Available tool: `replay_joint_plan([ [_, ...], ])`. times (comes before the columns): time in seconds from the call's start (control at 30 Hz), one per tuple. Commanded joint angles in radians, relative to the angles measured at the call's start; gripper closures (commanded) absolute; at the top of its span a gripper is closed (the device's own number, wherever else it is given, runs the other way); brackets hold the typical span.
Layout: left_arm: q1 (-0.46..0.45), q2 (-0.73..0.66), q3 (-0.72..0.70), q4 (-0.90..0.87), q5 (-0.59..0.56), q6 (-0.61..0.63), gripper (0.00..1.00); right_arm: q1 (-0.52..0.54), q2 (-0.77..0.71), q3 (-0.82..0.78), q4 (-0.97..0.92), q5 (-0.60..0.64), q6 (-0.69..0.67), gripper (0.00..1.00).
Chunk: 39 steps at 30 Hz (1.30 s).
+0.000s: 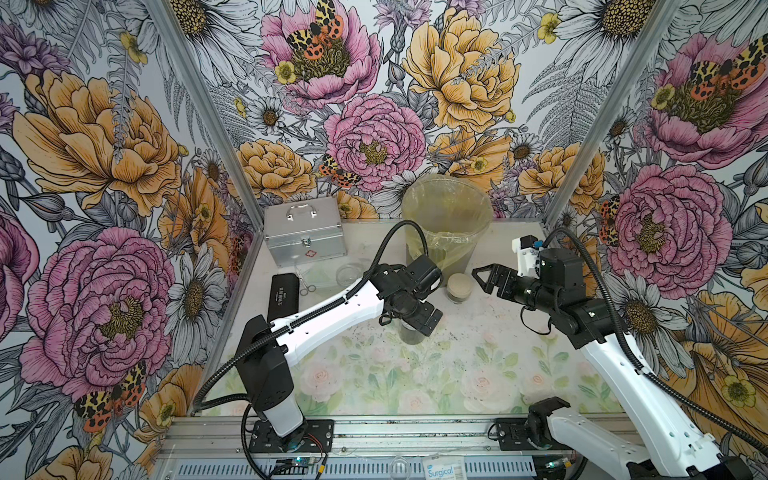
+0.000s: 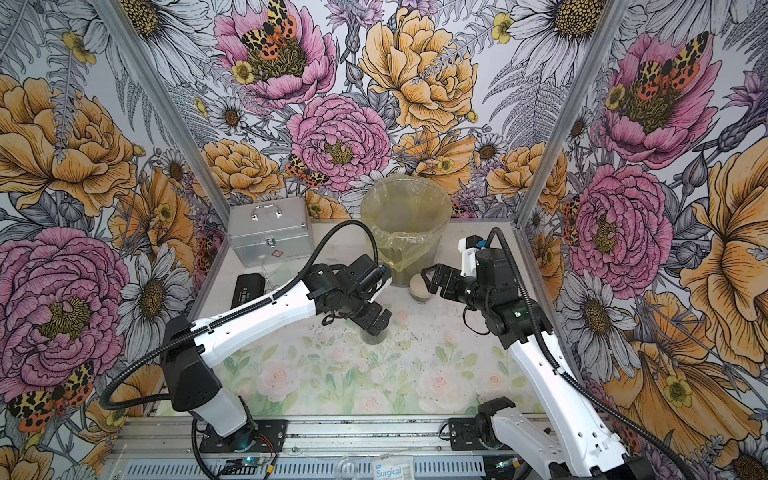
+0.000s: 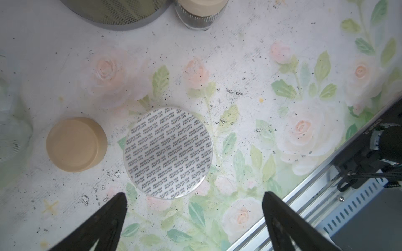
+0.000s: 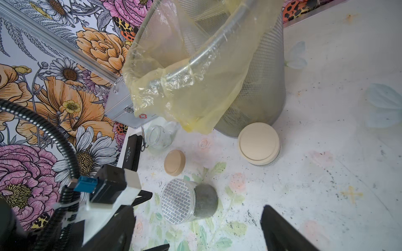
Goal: Empty moldy tea leaves from jars
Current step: Pick up the jar from the center of the board.
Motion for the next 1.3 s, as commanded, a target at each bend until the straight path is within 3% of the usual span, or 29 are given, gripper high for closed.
replay_joint_plan([
  [0.0,-0.003,0.015,-0.015,0.026,-0.039,-0.021,0.01,-0.004,0.014,0.022,0.001,-0.019,0.004,0.09],
  [0.17,0.017,0.025,-0.038,0.027,-0.156,-0.056,0.01,-0.004,0.017,0.024,0.001,-0.021,0.003,0.09],
  [0.43,0.021,0.08,-0.024,0.059,-0.029,-0.035,0.01,-0.004,0.027,0.027,0.001,-0.015,-0.002,0.09],
  [1.13,0.036,0.188,0.003,0.092,-0.073,-0.002,0.01,-0.003,0.042,0.039,0.002,-0.026,0.002,0.09],
  [1.27,0.036,0.188,-0.003,0.089,-0.075,-0.007,0.15,-0.004,0.045,0.036,0.002,-0.026,-0.001,0.09],
])
